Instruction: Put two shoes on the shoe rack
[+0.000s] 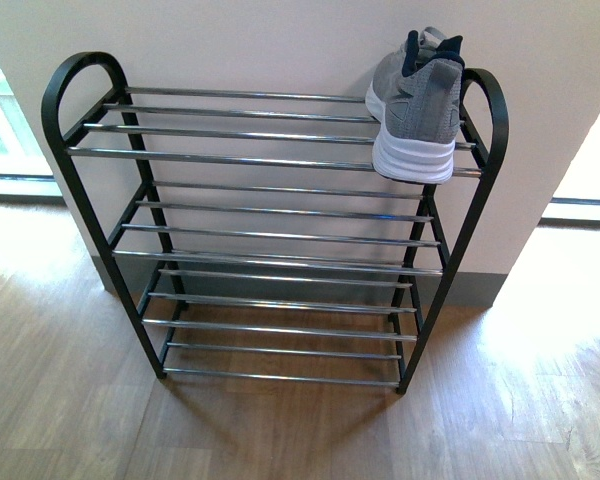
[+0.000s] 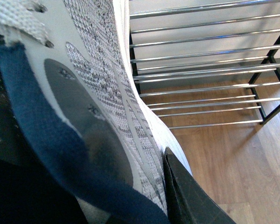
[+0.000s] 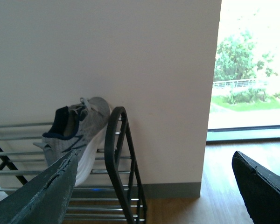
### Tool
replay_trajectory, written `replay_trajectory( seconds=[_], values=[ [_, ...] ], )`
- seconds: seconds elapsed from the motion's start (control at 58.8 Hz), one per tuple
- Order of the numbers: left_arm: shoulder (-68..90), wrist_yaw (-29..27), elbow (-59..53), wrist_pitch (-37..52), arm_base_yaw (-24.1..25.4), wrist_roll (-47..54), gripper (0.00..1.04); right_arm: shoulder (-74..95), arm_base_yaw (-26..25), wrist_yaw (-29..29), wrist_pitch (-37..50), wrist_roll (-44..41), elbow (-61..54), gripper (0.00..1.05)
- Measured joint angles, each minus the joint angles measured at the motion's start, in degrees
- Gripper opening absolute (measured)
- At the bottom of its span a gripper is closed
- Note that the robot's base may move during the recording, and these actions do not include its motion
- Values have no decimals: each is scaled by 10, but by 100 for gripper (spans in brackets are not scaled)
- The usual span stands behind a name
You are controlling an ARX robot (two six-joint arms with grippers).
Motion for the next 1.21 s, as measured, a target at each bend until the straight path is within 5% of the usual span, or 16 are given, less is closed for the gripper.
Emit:
replay_trajectory(
  seconds=[0.187, 0.323, 0.765, 1.003, 1.208],
  values=[
    [0, 0, 0, 0, 0, 0, 2, -1, -2, -13, 0, -2, -1, 94],
    [0, -1, 0, 0, 0, 0, 2, -32, 15, -51, 2, -41, -38, 74],
    [0, 0, 0, 0, 0, 0, 2, -157, 104, 33, 6, -63, -169, 1],
    [0, 0, 0, 0, 0, 0, 2, -236, 172, 111, -30, -65, -215, 1],
    [0, 0, 0, 0, -1, 0, 2, -279, 191, 118, -55, -65, -229, 1]
  ],
)
